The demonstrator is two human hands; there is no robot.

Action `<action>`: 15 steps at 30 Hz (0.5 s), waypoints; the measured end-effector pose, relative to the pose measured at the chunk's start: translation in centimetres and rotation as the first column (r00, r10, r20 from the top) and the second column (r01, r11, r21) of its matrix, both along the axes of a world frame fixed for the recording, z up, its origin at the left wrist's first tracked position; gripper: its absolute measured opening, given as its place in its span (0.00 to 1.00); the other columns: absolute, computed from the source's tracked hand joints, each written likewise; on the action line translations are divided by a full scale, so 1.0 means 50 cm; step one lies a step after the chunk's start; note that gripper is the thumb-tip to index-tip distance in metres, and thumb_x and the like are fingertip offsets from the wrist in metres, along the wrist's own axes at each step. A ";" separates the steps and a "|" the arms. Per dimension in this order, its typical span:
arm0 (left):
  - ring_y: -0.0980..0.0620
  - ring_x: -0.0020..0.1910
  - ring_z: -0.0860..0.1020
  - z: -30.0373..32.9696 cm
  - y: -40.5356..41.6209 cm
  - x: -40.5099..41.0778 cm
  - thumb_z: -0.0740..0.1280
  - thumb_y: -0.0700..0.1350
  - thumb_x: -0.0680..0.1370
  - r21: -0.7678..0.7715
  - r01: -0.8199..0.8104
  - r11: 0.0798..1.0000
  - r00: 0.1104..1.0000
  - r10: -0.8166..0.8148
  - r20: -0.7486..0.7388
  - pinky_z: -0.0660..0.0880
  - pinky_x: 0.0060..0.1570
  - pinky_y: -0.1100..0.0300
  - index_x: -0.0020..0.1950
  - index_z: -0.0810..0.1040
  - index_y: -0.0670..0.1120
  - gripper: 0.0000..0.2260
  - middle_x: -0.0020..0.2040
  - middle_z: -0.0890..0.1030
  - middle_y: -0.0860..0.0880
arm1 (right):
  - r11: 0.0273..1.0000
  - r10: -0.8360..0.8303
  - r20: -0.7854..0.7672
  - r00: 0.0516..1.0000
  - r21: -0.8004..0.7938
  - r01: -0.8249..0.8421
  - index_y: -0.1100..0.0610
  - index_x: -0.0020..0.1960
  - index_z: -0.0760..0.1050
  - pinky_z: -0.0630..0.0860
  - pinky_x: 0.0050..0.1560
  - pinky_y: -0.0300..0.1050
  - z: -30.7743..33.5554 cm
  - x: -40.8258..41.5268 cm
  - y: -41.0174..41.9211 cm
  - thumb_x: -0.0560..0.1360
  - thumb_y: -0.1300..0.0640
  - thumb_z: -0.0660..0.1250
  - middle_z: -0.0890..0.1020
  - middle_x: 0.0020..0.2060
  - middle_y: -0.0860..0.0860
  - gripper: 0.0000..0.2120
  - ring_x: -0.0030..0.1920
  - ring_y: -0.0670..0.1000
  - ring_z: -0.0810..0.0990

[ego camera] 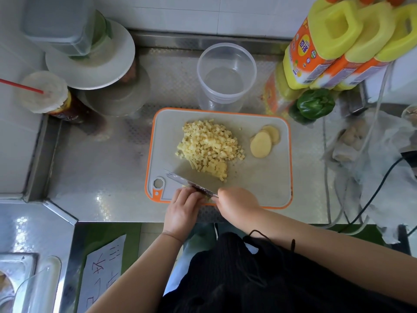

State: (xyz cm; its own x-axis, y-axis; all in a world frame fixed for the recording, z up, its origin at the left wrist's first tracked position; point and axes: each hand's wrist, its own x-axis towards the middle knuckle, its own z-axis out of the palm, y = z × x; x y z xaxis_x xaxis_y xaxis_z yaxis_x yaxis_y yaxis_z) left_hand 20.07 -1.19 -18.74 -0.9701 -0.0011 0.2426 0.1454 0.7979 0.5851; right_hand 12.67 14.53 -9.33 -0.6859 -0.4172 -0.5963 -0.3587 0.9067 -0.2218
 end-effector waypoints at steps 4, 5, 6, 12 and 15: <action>0.45 0.48 0.73 0.001 0.000 -0.001 0.64 0.42 0.78 -0.003 -0.002 1.000 1.000 0.002 -0.013 0.73 0.45 0.56 0.47 0.82 0.41 0.08 0.48 0.78 0.46 | 0.999 -0.025 0.014 1.000 -0.019 0.025 0.60 0.50 0.73 0.69 0.36 0.46 0.002 0.003 0.002 0.83 0.49 0.54 0.72 0.36 0.52 0.16 0.36 0.56 0.72; 0.45 0.48 0.73 0.002 0.001 -0.001 0.64 0.42 0.79 -0.005 -0.005 1.000 1.000 0.005 -0.015 0.73 0.45 0.56 0.47 0.82 0.41 0.08 0.48 0.79 0.46 | 0.999 -0.030 0.017 0.999 -0.026 0.030 0.60 0.50 0.72 0.69 0.36 0.46 0.001 0.005 0.003 0.83 0.49 0.54 0.73 0.36 0.53 0.16 0.36 0.56 0.73; 0.45 0.48 0.73 0.002 0.002 0.000 0.64 0.43 0.79 -0.007 -0.006 1.000 1.000 0.006 -0.013 0.74 0.45 0.55 0.47 0.82 0.41 0.09 0.48 0.79 0.45 | 0.999 -0.036 0.022 0.999 -0.030 0.036 0.60 0.50 0.72 0.69 0.36 0.46 -0.001 0.007 0.003 0.83 0.49 0.54 0.75 0.37 0.54 0.16 0.37 0.56 0.74; 0.45 0.48 0.74 0.003 0.001 0.002 0.64 0.43 0.79 -0.019 -0.011 1.000 1.000 0.011 -0.012 0.76 0.43 0.53 0.47 0.82 0.41 0.09 0.48 0.79 0.45 | 0.999 -0.033 0.017 0.999 -0.030 0.034 0.60 0.52 0.73 0.69 0.35 0.46 -0.013 0.009 0.001 0.83 0.49 0.54 0.79 0.41 0.56 0.16 0.41 0.59 0.78; 0.45 0.49 0.73 0.000 0.001 0.007 0.64 0.43 0.78 -0.019 -0.016 1.000 1.000 0.016 0.005 0.78 0.41 0.51 0.47 0.82 0.41 0.08 0.49 0.79 0.45 | 0.999 -0.028 0.005 1.000 -0.026 0.028 0.59 0.51 0.73 0.70 0.35 0.46 -0.016 0.012 0.003 0.82 0.50 0.55 0.79 0.40 0.55 0.14 0.40 0.58 0.79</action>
State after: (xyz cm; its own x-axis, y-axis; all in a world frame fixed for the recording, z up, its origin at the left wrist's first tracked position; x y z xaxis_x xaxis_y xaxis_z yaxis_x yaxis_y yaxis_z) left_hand 20.40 -1.16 -18.76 -0.9712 -0.0125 0.2379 0.1293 0.8112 0.5703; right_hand 13.30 14.68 -10.12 -0.6950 -0.4133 -0.5884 -0.3319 0.9103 -0.2473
